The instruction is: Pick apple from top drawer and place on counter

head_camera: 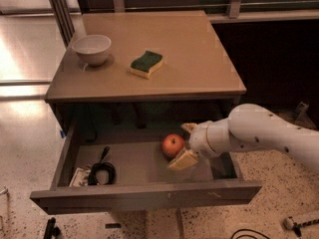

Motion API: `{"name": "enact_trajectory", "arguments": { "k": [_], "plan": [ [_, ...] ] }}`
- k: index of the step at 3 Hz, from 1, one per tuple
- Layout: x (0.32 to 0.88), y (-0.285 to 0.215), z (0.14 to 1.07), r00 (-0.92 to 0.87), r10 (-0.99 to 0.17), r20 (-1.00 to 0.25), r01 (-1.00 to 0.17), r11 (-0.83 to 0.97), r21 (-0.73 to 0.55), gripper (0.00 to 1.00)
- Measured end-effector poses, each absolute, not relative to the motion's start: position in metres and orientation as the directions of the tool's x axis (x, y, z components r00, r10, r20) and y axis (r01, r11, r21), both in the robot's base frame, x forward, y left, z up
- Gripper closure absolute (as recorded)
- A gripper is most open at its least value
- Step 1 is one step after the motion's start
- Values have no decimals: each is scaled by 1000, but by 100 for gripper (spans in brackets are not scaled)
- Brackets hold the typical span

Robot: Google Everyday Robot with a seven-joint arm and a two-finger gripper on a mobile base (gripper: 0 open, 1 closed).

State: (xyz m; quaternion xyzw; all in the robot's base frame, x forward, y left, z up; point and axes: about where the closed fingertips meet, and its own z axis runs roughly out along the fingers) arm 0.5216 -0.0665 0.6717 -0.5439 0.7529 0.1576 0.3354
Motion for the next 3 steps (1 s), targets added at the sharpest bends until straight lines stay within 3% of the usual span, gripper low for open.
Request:
{"name": "enact_trajectory", "arguments": {
  "k": [3],
  "plan": [
    [566,-63,641,-146,-748,-647,-917,347,-195,16]
  ]
}}
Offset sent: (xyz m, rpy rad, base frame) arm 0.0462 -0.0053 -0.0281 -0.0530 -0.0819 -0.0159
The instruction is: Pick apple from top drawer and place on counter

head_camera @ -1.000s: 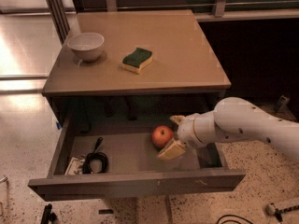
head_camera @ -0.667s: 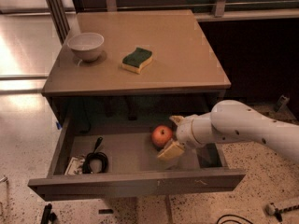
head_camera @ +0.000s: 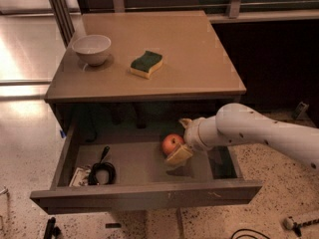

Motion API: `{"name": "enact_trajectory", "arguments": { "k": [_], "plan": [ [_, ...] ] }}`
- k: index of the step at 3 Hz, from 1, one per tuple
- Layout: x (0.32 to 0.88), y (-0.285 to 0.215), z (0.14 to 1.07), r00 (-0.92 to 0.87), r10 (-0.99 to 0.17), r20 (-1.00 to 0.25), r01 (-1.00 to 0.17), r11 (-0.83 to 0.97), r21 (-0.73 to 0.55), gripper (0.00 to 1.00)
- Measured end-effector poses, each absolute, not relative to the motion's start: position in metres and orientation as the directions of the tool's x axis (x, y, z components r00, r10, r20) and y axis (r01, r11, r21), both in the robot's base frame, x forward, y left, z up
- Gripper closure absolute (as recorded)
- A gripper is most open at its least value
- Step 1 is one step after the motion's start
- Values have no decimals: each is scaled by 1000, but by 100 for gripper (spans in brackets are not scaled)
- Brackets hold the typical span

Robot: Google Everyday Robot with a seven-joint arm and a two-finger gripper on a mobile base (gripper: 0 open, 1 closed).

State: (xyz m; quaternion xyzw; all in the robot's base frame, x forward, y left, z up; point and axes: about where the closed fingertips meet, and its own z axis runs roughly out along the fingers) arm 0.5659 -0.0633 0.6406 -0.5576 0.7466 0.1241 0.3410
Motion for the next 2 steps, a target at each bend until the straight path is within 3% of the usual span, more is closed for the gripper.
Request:
{"name": "enact_trajectory", "arguments": {
  "k": [1,2],
  "plan": [
    [575,-57,629,-148,-761,-632,-924,334,-186,16],
    [575,-57,629,-147,-761,-632,-925,333,-186,35]
  ]
}}
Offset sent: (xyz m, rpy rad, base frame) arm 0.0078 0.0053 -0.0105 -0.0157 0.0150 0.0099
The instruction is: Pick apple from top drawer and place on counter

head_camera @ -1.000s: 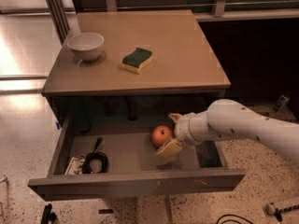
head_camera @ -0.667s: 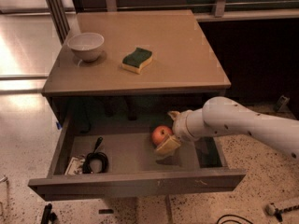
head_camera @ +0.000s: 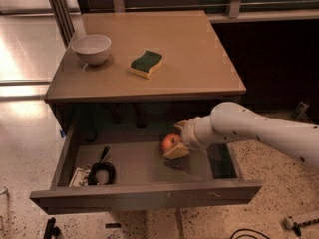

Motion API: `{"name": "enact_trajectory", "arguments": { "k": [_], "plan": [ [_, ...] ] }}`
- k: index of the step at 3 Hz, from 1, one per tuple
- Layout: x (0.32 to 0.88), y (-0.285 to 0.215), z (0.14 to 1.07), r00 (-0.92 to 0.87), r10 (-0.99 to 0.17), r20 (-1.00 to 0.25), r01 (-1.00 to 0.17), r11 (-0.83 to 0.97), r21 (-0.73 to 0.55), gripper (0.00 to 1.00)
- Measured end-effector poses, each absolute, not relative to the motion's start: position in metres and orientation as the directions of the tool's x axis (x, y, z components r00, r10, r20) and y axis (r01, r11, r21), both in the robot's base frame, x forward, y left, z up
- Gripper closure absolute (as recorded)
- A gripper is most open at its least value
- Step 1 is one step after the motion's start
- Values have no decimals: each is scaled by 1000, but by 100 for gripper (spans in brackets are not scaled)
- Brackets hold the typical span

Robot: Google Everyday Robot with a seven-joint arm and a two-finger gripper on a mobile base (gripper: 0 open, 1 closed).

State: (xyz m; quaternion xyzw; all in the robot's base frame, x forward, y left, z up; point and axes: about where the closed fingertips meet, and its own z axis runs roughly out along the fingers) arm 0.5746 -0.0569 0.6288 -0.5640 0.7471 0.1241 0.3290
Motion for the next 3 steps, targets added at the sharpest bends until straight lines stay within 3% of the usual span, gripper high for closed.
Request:
{"name": "enact_trajectory", "arguments": {
  "k": [2,3],
  "plan": [
    [575,-57,629,-147,-761,-632,-925,333,-186,81],
    [574,-57,629,-147,-761,-632,-925,333,-186,100]
  ]
}}
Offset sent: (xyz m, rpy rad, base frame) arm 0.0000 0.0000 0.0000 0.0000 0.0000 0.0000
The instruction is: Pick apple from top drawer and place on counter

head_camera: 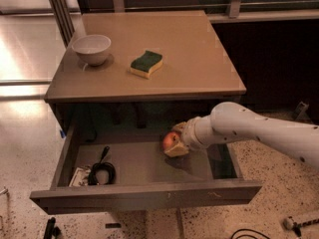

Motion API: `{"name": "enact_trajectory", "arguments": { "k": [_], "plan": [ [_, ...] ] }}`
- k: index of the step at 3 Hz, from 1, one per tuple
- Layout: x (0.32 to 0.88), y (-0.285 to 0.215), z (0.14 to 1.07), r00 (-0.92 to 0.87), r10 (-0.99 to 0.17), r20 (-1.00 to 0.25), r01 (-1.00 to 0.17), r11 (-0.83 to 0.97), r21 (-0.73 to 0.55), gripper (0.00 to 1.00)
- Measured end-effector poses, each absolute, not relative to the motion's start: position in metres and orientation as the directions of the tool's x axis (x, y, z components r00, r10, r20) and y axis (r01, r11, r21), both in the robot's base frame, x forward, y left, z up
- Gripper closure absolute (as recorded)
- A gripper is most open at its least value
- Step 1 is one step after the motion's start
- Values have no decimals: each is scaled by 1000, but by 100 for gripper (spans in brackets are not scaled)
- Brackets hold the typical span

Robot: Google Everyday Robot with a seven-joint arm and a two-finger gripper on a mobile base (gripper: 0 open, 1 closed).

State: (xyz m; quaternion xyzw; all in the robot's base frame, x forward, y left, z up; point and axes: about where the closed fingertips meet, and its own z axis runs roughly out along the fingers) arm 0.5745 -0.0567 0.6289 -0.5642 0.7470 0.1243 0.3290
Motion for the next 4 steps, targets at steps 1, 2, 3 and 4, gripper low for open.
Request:
{"name": "enact_trajectory", "arguments": {
  "k": [1,2,3,4],
  "plan": [
    [565,-47,642,-128,-757,-641,-937,305,-173,100],
    [552,-32,672,-140,-762,-632,-947,289,-140,100],
    [551,-16,724,-184,-767,-615,-945,311,-105,100],
    [555,4,802,-241,-759,-605,-922,374,-102,100]
  ]
}}
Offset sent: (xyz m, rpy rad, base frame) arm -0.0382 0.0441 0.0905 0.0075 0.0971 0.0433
